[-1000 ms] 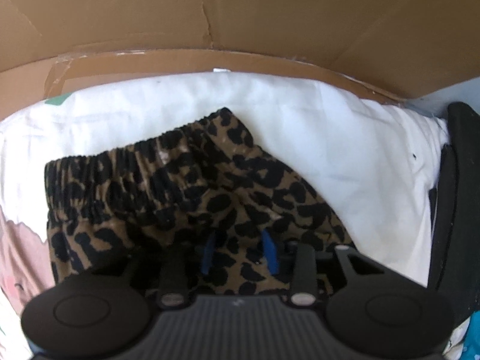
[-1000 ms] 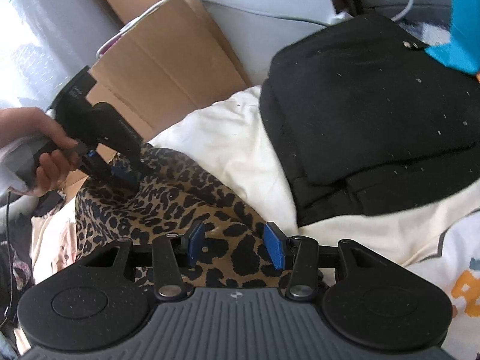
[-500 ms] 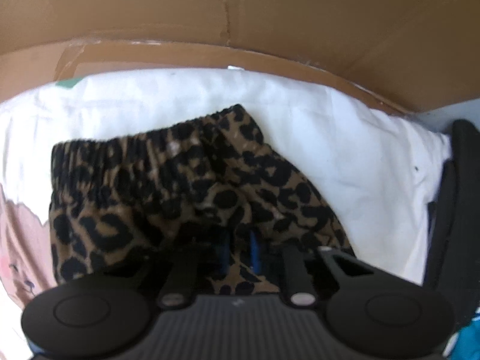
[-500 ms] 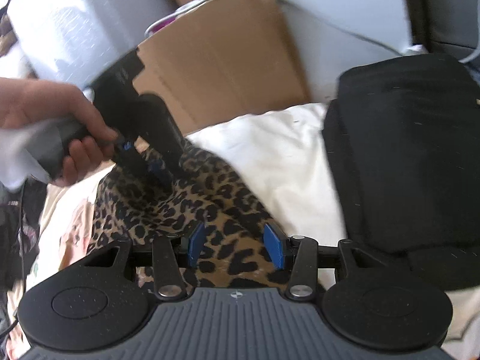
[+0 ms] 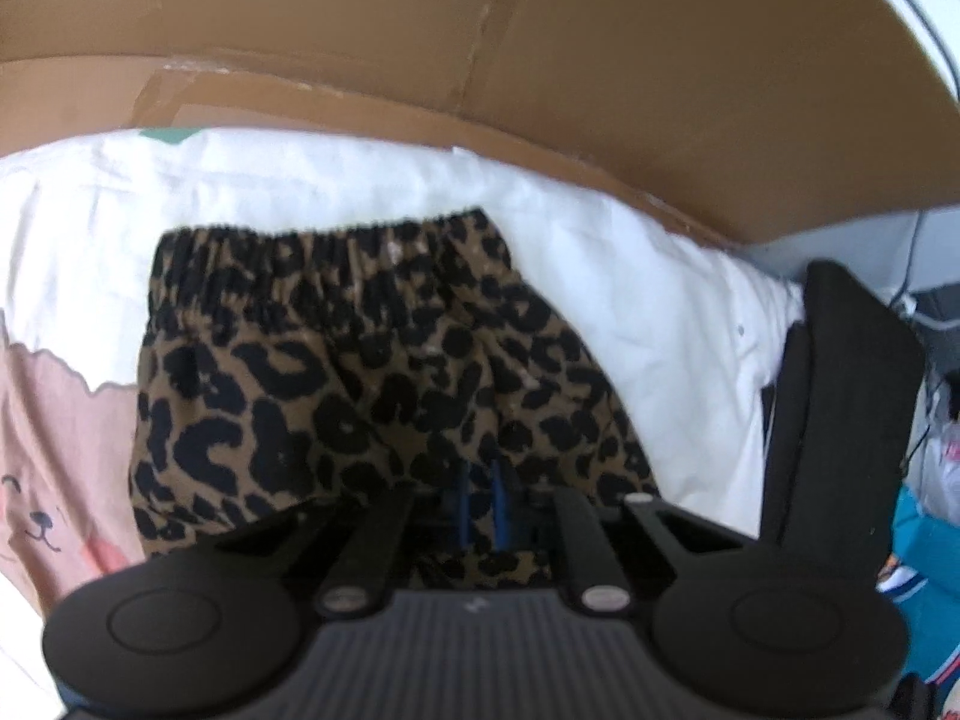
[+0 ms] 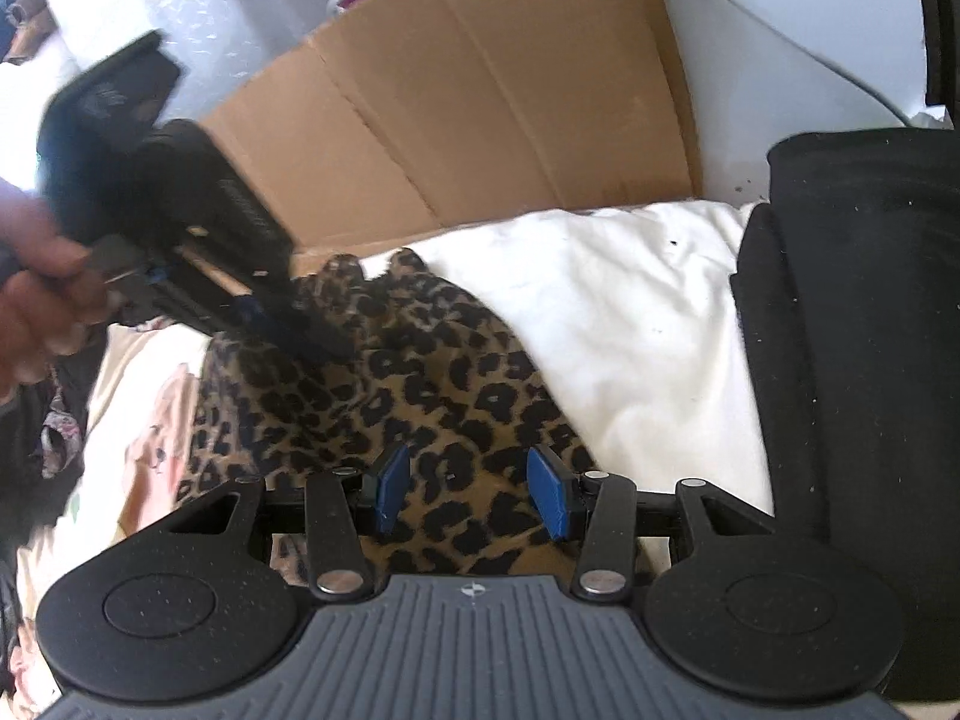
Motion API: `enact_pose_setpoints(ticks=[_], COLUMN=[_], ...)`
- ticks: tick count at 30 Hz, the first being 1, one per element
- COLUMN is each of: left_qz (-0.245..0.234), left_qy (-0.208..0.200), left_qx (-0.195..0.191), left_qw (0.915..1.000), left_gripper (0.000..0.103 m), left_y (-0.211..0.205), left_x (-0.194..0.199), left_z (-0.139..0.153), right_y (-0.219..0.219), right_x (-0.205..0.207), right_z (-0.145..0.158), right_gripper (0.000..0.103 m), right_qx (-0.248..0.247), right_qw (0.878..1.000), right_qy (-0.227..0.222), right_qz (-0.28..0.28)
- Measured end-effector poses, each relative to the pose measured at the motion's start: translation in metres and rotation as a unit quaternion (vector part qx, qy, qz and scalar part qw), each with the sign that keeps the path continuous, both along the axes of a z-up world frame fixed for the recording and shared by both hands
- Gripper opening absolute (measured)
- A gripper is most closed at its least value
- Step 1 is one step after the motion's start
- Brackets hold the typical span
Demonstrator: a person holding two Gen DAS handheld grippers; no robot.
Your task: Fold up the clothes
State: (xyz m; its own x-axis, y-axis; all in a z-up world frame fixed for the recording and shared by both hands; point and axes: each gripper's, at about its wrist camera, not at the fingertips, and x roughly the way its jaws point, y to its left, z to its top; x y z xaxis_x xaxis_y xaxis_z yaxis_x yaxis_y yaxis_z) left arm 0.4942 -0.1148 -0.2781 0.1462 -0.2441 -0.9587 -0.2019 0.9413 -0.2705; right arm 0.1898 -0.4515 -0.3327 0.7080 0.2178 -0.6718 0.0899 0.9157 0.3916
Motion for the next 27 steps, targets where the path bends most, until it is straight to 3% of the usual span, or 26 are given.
enact_pose_setpoints(ticks=[4,8,10,22,27], left_qz=[0.008,0.003,0.000,0.010,-0.003], left_qy=[-0.016,-0.027,-0.031,0.014,0.011], left_qx=[0.007,0.019,0.026,0.069,0.075], left_qw=[0.9998,0.9995,0.9992,0.9974,0.9971], left_gripper=[0.017,0.017,0.018,0.024,0.025], left_y=[-0.001,-0.009,-0.015,-0.027,-0.026], left_x=[0.019,0.036,0.044,0.047,0.040], left_z=[0.003,0.003,0.002,-0.043,-0.053], right_y=[-0.008,-0.010,-0.011,-0.007,-0.007], right_x=[0.007,0.011,0.011,0.008,0.008], right_z=[-0.002,-0.005,-0.008,-0.016,-0.018], right_gripper=[0.051,0.041,0.041,0.041,0.041], right_qx=[0.025,0.040,0.045,0.042,0.042], right_qw=[1.000,0.999,0.999,0.998,0.998], right_qy=[0.009,0.016,0.020,0.038,0.042], right_qz=[0.000,0.000,-0.004,0.003,0.000])
